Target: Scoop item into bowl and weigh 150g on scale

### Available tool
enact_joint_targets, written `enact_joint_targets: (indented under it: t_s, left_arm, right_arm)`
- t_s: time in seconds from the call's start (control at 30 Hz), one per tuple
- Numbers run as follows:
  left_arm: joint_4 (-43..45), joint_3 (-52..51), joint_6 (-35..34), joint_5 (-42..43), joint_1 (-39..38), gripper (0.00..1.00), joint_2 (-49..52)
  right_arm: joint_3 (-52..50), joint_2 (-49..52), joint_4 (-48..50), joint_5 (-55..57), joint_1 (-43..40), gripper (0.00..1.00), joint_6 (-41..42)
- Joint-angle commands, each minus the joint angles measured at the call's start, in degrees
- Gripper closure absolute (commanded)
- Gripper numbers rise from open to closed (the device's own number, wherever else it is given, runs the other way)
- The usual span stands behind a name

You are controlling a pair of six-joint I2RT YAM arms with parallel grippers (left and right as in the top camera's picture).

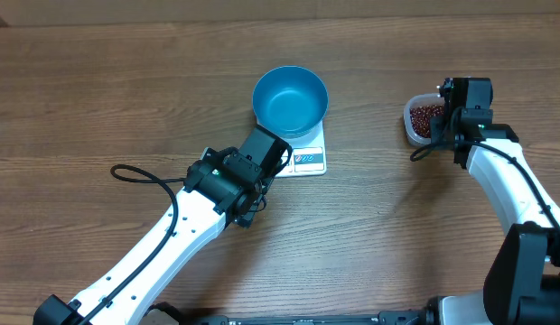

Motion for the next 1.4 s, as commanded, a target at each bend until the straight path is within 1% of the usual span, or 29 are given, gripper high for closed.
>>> enact_joint_targets:
  t_s: [0.0,0.27,0.4,0.47,0.57,0.6,0.63,0.77,0.83,0.9,1.03,1.17,1.27,1.37]
  left_arm:
    - [-0.2,-0.3,1.1,-0.8,0.2,0.03,0.6]
    - [-0.2,-0.3,1.1,-0.8,0.2,0.03,0.6]
    - [-0.2,-0.3,1.2,-0.8,0.2,0.03,0.6]
    - [-0.2,-0.3,2.5,-0.3,0.2,0.02,0.6]
    - [-0.1,-0.3,7.2,2.4,0.2,0.05,0.6]
    - [-0.1,-0.3,8.4,2.7,0.2,0.09,0.6]
    - [-0.1,-0.3,11.8,3.4,0.2,0.2,0.6]
    - [-0.1,-0.3,18.4,3.9,0.2,0.35,0.6]
    - [-0.1,-0.3,20.5,3.8,0.2,0.43,0.6]
    - [0.0,-0.3,22.0,3.7,0.2,0.47,0.6]
    - [1.0,-0.3,23.6,3.8,0.2,0.51,0.7]
    - [2.7,-0.3,23.7,4.1,0.2,0.63,1.2]
    - [4.0,-0.3,25.6,5.2,0.1,0.76,1.7]
    - [5.3,-0.3,27.1,5.5,-0.3,0.94,2.4]
  right_arm:
    - [1.7,0.6,-0.4,-2.4,-0.2,0.96,0.3]
    - [1.8,0.6,-1.6,-8.7,-0.2,0.96,2.4]
    - [1.8,0.6,-2.0,-9.4,-0.2,0.97,3.3]
    - [1.8,0.6,-2.1,-9.3,-0.2,0.96,3.5]
    - [1.8,0.6,-2.1,-9.3,-0.2,0.96,6.1]
    - [1.8,0.6,-2.1,-9.4,-0.2,0.96,7.0]
    - [1.8,0.6,-2.1,-9.4,-0.2,0.96,8.4]
    - [1.8,0.6,-2.2,-9.3,-0.2,0.96,9.6]
    - [1.9,0.6,-2.1,-9.3,-0.2,0.96,10.3]
    - [2.3,0.6,-2.2,-9.0,-0.2,0.96,10.8]
    - [3.7,0.5,-2.5,-6.5,-0.2,0.96,10.9]
    - [6.4,0.3,-4.4,-5.0,-0.2,0.96,13.0]
    - [8.4,0.2,-6.6,-5.0,-0.2,0.96,13.7]
    - [10.1,0.2,-9.0,-5.2,-0.2,0.96,16.2]
